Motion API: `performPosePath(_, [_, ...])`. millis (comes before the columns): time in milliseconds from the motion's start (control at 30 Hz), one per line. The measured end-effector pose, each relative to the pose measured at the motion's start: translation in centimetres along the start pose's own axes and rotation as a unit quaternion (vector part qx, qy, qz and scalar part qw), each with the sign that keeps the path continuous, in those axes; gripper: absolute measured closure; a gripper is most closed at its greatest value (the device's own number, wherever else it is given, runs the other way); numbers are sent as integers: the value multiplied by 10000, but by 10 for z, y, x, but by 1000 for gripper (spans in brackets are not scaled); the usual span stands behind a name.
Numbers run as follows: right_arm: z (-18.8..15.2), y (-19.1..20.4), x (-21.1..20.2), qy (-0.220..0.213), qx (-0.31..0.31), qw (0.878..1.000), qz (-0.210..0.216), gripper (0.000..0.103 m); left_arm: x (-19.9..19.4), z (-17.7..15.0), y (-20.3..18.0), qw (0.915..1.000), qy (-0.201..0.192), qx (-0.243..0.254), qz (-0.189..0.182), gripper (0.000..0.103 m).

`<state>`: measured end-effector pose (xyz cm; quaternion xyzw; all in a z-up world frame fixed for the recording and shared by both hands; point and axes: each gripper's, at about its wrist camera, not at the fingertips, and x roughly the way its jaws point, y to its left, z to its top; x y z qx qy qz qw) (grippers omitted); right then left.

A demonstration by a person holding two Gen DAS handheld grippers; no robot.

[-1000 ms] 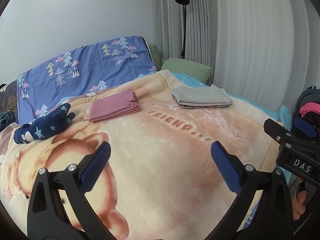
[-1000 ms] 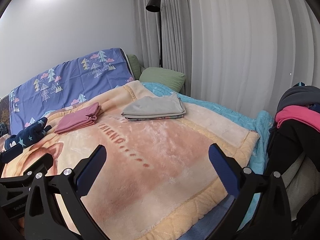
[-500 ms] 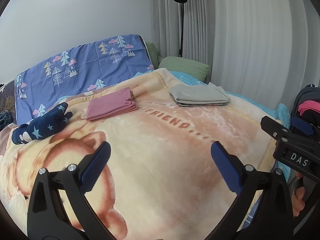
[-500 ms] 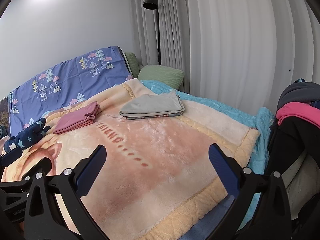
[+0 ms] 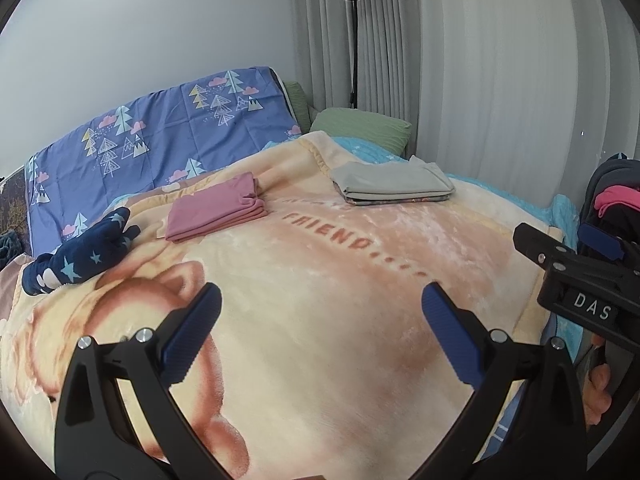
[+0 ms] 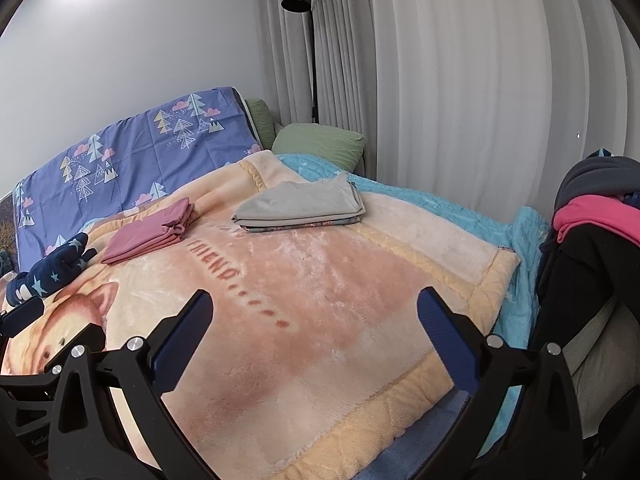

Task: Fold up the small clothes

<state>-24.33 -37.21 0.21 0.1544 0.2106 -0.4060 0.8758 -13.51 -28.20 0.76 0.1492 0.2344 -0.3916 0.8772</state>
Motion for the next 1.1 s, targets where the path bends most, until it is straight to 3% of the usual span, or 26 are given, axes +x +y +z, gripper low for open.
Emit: performPosePath(1100, [-2,0,9,81,-70,9999,-4,1,3,-5,-1,10000,42,17,-9,2])
